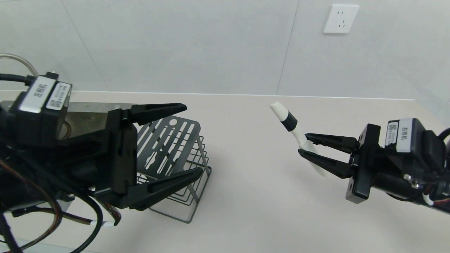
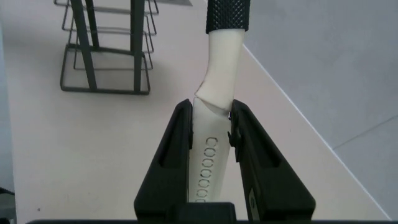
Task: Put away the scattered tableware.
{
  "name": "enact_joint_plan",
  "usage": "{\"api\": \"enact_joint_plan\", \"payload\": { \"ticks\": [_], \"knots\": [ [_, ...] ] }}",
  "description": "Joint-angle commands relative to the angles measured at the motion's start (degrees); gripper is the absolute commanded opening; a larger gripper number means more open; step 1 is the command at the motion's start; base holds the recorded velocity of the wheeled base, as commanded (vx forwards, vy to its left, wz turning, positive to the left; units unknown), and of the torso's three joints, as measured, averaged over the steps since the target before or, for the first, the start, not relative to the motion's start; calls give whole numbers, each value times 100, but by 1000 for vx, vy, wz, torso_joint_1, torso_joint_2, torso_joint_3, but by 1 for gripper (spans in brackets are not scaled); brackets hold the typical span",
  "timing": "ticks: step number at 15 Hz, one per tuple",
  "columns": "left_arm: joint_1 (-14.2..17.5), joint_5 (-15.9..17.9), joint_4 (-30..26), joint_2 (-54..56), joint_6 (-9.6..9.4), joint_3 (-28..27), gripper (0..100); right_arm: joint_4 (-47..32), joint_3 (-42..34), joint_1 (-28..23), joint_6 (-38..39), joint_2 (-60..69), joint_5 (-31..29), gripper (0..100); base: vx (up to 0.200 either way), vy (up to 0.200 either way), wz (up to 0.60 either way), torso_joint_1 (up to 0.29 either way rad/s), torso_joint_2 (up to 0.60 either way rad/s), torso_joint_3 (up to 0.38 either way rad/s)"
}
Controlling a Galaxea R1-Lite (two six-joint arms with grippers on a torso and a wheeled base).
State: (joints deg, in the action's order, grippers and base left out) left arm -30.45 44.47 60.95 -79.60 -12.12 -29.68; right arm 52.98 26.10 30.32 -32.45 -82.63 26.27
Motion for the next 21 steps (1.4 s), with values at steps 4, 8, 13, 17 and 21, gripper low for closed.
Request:
{"api": "enact_joint_plan", "payload": {
  "ticks": [4,8,13,17,21],
  "knots": [
    [-426,0,400,-890,34,-231,100,72,255,493,2,-8,27,0,0,0,0,0,0,0],
    [-769,0,663,-1294,131,-556,100,90,246,624,2,-8,141,0,0,0,0,0,0,0],
    [-1024,-9,1340,-1962,359,-995,100,151,255,747,2,-8,141,0,0,0,0,0,0,0],
    [-1235,-61,1674,-2270,570,-1277,100,160,264,756,2,-8,141,0,0,0,0,0,0,0],
    [-1437,-105,2307,-2560,966,-1444,100,169,326,862,2,-8,133,0,0,0,0,0,0,0]
  ]
}}
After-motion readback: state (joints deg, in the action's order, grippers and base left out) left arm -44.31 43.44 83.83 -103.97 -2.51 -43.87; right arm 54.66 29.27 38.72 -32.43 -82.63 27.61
